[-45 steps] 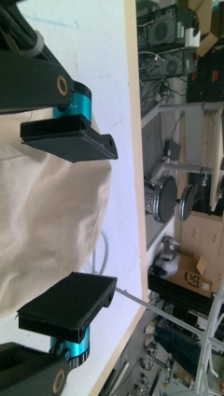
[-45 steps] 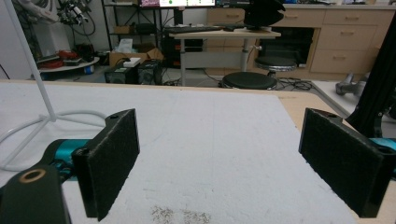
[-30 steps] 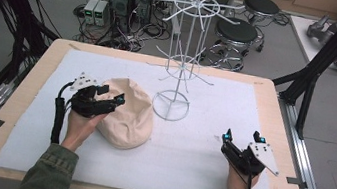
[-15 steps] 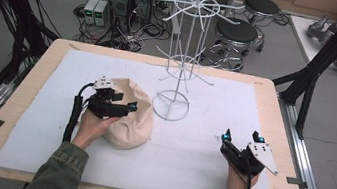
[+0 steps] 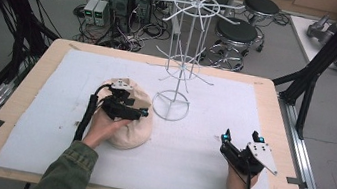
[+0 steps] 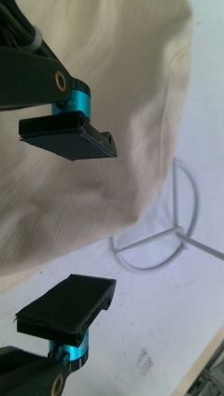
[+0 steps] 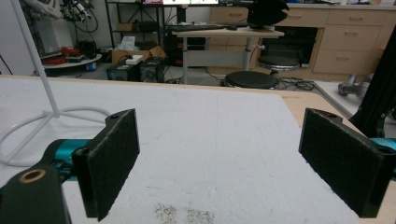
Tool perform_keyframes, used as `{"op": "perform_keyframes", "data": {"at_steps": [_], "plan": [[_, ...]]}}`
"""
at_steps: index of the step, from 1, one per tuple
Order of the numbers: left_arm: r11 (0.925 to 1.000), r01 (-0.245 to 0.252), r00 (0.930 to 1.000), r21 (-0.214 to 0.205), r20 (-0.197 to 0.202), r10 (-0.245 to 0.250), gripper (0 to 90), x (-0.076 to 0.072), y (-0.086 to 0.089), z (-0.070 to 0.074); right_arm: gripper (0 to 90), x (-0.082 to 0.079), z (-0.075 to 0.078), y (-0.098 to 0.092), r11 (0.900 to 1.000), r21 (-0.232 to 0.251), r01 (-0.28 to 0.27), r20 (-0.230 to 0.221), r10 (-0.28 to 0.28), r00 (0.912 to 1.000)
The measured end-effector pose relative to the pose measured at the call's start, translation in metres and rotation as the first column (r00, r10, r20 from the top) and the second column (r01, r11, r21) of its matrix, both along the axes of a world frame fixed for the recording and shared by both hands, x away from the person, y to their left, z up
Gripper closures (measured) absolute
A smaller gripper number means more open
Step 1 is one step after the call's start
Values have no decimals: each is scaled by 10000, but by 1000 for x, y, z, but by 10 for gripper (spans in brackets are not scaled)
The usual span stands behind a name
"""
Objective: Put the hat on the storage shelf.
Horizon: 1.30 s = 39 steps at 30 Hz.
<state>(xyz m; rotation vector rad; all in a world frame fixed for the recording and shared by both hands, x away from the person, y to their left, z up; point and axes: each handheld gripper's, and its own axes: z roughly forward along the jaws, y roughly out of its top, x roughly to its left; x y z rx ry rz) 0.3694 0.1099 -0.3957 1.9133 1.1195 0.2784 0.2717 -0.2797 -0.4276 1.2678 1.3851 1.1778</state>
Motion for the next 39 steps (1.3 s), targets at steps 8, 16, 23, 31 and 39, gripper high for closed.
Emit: {"op": "perform_keyframes", "data": {"at_steps": [8, 16, 23, 31, 39], "plan": [[9997, 172, 9969, 163, -771, -158, 320, 7, -11, -9, 113, 0, 0, 1, 10000, 8, -30, -5, 30, 10000], [9951, 497, 9836, 856, -1773, -338, 324, 13, -25, -14, 112, 0, 0, 1, 10000, -31, -28, 9, 28, 10000], [9939, 461, 9729, 1006, -2300, -218, 341, 19, -27, -17, 113, 1, 0, 1, 10000, -57, -69, -22, 69, 10000], [9834, 662, 9581, 1692, -2860, -153, 411, 27, -32, -23, 113, 1, 0, 2, 10000, -59, -62, -17, 62, 10000], [9807, 703, 9555, 1827, -2947, -136, 430, 27, -35, -25, 113, 2, -1, 2, 9999, -114, -68, -37, 67, 10000]]}}
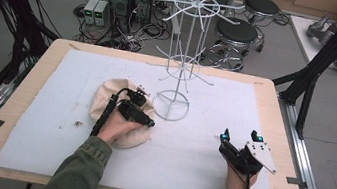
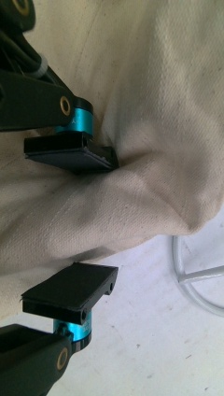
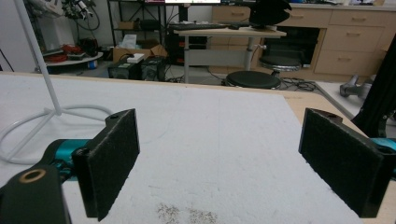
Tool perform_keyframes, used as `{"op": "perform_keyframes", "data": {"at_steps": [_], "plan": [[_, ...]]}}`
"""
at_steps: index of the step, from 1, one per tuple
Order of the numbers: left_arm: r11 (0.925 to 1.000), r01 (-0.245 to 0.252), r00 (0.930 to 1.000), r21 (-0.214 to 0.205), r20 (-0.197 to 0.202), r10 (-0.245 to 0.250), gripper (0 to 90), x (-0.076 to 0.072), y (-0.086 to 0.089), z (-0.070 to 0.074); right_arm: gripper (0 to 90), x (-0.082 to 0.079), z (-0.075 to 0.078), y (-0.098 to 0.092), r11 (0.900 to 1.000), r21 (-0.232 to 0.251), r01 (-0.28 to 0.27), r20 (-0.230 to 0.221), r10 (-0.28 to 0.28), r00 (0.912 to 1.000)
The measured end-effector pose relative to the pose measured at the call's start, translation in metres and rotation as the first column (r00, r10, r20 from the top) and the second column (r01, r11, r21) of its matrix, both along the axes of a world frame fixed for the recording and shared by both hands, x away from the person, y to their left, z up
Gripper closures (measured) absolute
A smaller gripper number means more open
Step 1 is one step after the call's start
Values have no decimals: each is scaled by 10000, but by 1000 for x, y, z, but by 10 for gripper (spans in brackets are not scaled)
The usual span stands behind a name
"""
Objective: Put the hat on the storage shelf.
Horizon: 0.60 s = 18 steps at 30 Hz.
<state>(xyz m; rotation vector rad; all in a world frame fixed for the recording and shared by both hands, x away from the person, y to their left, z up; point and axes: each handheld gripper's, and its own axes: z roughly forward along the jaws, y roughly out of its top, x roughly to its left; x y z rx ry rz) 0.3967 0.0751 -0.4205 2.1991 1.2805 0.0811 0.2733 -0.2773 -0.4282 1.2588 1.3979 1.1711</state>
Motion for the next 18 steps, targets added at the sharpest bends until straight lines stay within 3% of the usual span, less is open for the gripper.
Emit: {"op": "perform_keyframes", "data": {"at_steps": [2, 5, 7, 10, 14, 18], "plan": [[10000, 86, 9999, -30, 71, -86, 459, -1, -1, 0, 113, 0, 0, 1, 10000, 41, 17, -17, -17, 10000], [9997, 158, 9987, -163, 483, -150, 542, -6, 0, 1, 113, 0, 0, 1, 10000, -1, 21, -27, -21, 10000], [9970, -19, 9988, -777, 485, 57, 624, -7, 5, 2, 113, 0, 0, 1, 10000, 13, 26, -38, -26, 10000], [9831, -114, 9993, -1829, 326, 177, 721, -7, 15, 1, 113, 0, 0, 1, 10000, -39, 21, -81, -21, 10000], [9756, -169, 9990, -2190, 377, 258, 760, -10, 15, 1, 113, 0, 0, 1, 9999, -109, 23, -54, -24, 10000], [9743, 102, 9985, -2250, 549, 22, 788, -15, 14, 4, 113, 0, 0, 1, 9999, -124, 44, -48, -45, 10000]]}}
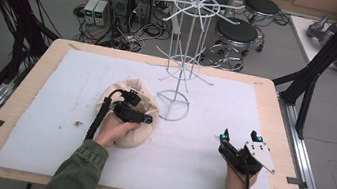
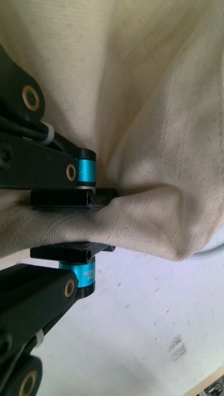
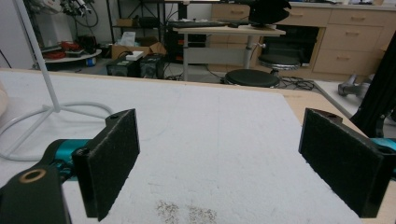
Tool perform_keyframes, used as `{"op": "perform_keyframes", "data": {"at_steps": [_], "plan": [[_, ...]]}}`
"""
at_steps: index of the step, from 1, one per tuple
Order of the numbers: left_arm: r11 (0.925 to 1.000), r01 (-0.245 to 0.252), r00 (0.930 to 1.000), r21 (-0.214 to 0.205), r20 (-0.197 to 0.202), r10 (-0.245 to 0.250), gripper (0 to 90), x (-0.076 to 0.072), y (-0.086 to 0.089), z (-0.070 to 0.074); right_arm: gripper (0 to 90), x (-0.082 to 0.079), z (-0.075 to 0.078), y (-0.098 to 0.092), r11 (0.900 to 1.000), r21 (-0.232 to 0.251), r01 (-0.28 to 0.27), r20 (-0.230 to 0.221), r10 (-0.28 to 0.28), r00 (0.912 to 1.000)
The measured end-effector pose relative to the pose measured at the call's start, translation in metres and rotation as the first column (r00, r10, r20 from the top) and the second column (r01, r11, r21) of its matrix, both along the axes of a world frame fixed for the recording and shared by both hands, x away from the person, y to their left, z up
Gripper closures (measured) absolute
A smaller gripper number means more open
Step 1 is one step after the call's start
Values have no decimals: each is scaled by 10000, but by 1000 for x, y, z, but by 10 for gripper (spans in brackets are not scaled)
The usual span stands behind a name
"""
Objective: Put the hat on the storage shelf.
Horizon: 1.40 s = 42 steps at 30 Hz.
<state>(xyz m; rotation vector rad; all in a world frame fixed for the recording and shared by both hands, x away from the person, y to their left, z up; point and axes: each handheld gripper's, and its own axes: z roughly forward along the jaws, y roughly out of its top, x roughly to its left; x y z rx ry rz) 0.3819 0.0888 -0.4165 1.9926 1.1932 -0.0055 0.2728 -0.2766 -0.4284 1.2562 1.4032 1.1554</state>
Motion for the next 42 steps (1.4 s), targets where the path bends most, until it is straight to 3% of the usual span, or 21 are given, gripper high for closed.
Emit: {"op": "perform_keyframes", "data": {"at_steps": [8, 14, 22, 23, 26, 34, 35, 36, 42], "plan": [[9991, 419, 9973, -39, 598, -416, 806, -14, 4, 3, 113, 0, 0, 0, 10000, 20, -22, -2, 22, 10000], [9973, 698, 9883, 212, 1341, -720, 811, -26, 9, 7, 113, 0, 0, 0, 10000, 92, -38, 20, 37, 10000], [9995, 325, 9805, 28, 1937, -324, 814, -35, 26, 10, 113, -1, 0, 0, 10000, 78, -27, -2, 27, 10000], [9996, 278, 9768, 1, 2126, -272, 814, -36, 32, 12, 113, -1, 0, 0, 10000, 73, -21, -3, 21, 10000], [9991, 218, 9718, -374, 2353, -124, 814, -39, 38, 17, 113, -1, 0, 0, 10000, 79, -17, 11, 17, 10000], [9955, 254, 9433, -915, 3317, 64, 814, -49, 56, 36, 113, -1, 0, 0, 10000, 64, -16, 11, 16, 10000], [9955, 254, 9433, -915, 3317, 64, 814, -49, 56, 36, 113, -1, 0, 0, 10000, 84, -12, 14, 12, 10000], [9942, 269, 9347, -1040, 3553, 119, 814, -51, 59, 41, 113, -1, 0, 0, 10000, 83, -8, 13, 8, 10000], [9887, 405, 9028, -1445, 4293, 258, 813, -58, 68, 54, 113, -1, 0, 0, 10000, 77, -8, 13, 8, 10000]]}}
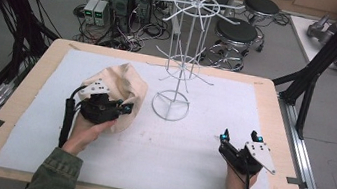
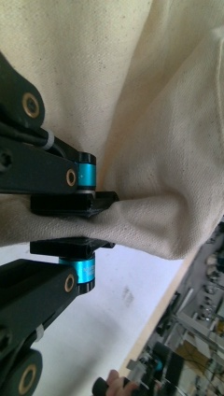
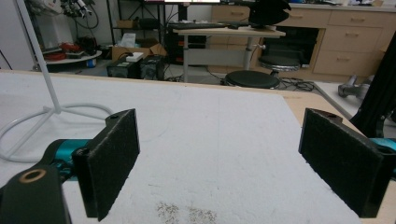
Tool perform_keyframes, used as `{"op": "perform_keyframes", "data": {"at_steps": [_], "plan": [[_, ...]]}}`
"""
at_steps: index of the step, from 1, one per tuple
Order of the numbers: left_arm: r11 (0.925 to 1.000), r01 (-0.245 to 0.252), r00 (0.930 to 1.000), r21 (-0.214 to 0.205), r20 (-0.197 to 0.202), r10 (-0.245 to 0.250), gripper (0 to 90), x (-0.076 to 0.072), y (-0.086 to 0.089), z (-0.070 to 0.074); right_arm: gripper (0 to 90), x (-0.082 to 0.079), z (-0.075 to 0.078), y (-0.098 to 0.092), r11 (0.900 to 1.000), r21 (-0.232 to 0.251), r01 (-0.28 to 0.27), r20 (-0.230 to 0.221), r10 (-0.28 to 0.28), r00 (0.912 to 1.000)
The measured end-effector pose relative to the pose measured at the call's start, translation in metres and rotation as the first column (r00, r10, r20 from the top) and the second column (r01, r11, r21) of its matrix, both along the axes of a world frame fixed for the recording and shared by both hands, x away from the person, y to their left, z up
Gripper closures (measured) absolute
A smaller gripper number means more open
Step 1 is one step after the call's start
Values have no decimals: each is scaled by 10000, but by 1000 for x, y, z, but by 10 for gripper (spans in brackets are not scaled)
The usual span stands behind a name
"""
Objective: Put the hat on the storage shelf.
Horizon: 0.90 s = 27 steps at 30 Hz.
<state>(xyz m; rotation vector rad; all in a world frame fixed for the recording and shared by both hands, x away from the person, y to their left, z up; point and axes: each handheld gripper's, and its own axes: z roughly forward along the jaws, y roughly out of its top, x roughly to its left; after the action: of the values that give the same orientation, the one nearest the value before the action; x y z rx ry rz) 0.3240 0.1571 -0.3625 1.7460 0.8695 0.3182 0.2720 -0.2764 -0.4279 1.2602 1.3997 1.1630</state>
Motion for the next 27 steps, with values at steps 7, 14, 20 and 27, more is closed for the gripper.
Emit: {"op": "perform_keyframes", "data": {"at_steps": [7, 14, 20, 27], "plan": [[9993, 72, 9927, -373, 1207, -26, 813, -8, 6, 10, 113, 0, 0, 0, 10000, 15, 0, -3, 0, 10000], [9955, -107, 9684, -937, 2472, 337, 813, -16, 14, 20, 113, 0, 0, 0, 10000, 27, -4, -6, 4, 10000], [9883, 144, 9306, -1516, 3636, 422, 813, -25, 17, 29, 113, 0, 0, 0, 10000, 14, -2, 15, 2, 10000], [9826, 573, 8706, -1767, 4906, 375, 810, -36, 21, 45, 113, 0, 0, -1, 10000, 34, 15, 54, -15, 10000]]}}
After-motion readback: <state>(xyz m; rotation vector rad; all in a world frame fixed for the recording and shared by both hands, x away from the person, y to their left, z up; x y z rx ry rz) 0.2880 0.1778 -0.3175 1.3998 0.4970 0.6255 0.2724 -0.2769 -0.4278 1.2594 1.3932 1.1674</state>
